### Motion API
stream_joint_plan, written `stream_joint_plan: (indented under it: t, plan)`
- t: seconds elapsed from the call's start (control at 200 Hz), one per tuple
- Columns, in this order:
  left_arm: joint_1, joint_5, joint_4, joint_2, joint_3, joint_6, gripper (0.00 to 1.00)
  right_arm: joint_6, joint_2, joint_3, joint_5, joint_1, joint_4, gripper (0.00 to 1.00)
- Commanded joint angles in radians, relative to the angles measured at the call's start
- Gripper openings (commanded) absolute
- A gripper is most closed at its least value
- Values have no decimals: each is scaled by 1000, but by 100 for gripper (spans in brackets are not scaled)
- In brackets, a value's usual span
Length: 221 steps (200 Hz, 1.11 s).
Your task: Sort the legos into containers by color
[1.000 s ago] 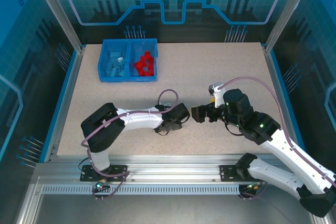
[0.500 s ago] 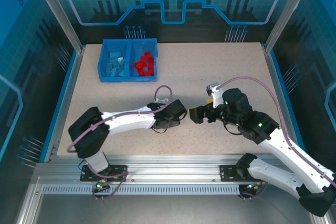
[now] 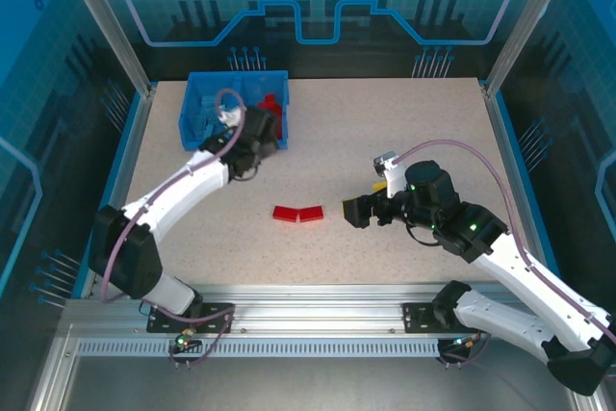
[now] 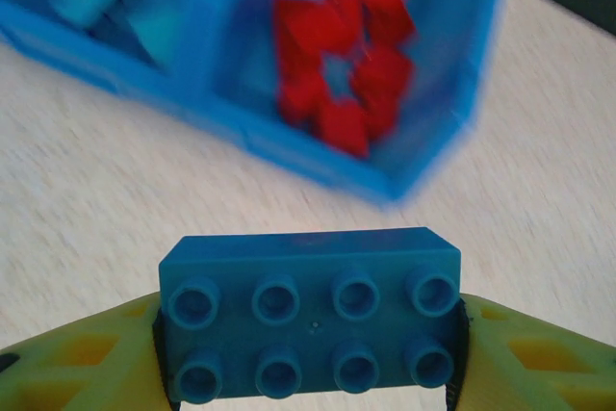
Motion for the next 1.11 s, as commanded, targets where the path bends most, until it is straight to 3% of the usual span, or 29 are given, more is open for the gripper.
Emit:
stream_joint_plan:
  t: [0.0,0.22,0.285,0.41,0.57,0.755,0.87,1.101]
  plan:
    - [147,42,56,103,104,61,53,11,-14,-4,5,-10,12,100]
    - [358,190,37,424,429,-4,54,5,-33,12,24,-10,-25,100]
    - [389,230,-4,517,553,-20,56,10,-40,20,27,-10,-36,100]
    - [424,286,-77,652,761,-51,71,19,-57,29,35,-10,-58,100]
    - [450,344,-131,696,863,-79,79,31,-86,22,46,-9,-69,100]
    - [448,396,-118,555,761,-83,81,31,-68,20,43,-11,-45,100]
    - [431,459,6,328,495,-124,80,-2,-21,32,44,-9,-34,100]
    - [237,341,94,-178,43,27,80,-333,82,-15,-7,6,68,100]
